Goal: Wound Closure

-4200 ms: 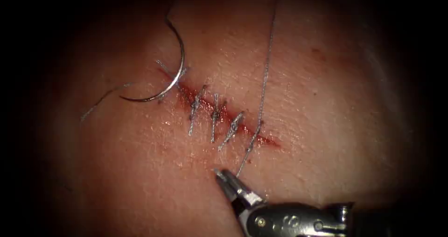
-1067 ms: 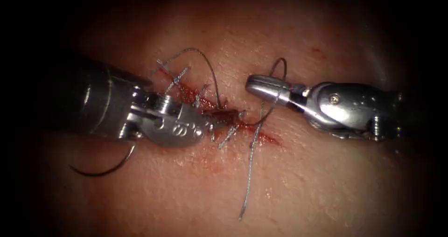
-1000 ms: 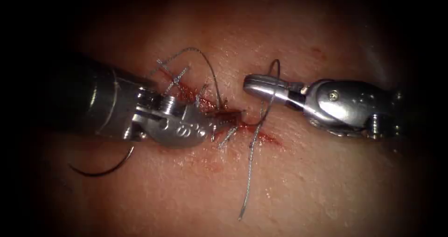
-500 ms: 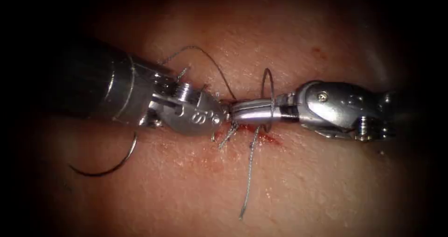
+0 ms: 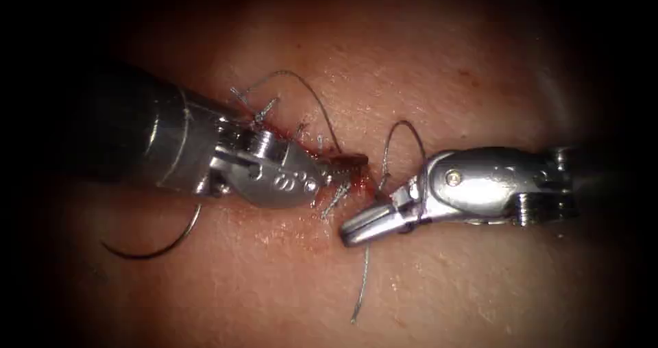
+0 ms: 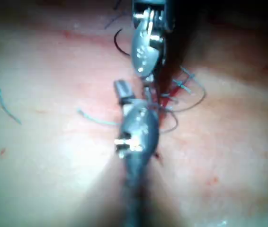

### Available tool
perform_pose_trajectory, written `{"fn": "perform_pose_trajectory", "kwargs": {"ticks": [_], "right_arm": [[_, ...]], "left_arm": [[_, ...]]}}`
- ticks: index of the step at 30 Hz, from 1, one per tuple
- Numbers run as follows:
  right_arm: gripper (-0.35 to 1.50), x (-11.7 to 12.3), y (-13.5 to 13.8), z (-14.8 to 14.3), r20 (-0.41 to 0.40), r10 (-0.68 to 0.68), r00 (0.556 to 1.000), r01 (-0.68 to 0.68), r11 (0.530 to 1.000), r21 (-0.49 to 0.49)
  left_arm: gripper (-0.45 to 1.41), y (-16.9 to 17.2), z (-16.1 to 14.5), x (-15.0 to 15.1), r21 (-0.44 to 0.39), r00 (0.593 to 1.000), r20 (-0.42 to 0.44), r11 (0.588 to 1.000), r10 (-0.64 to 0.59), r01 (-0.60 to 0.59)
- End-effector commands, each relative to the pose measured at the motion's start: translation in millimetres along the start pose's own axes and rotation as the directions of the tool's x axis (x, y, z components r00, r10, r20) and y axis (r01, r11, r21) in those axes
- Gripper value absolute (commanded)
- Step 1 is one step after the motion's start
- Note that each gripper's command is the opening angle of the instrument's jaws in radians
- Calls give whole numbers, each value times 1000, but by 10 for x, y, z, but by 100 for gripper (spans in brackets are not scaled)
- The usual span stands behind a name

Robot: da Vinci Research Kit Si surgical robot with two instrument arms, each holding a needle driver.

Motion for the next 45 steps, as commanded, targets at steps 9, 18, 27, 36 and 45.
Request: {"fn": "perform_pose_trajectory", "kwargs": {"ticks": [9,18,27,36,45], "right_arm": [[83,-36,-28,43,106,7,994,-26,983,182],[81,-45,-32,58,208,-31,978,-25,965,260],[10,-45,-19,64,357,-54,933,-36,970,240],[-35,-42,-9,42,400,-50,915,-64,962,265],[-35,-22,5,10,290,4,957,-41,991,124]], "left_arm": [[-45,8,3,1,-6,1000,-3,1000,5,-5],[-45,11,-2,-1,-10,1000,-8,1000,8,-9],[-45,14,-8,0,-13,1000,-12,1000,11,-11],[-45,22,-22,-4,-20,1000,-20,1000,19,-19],[-45,59,-56,-21,-24,999,-15,999,29,-29]]}}
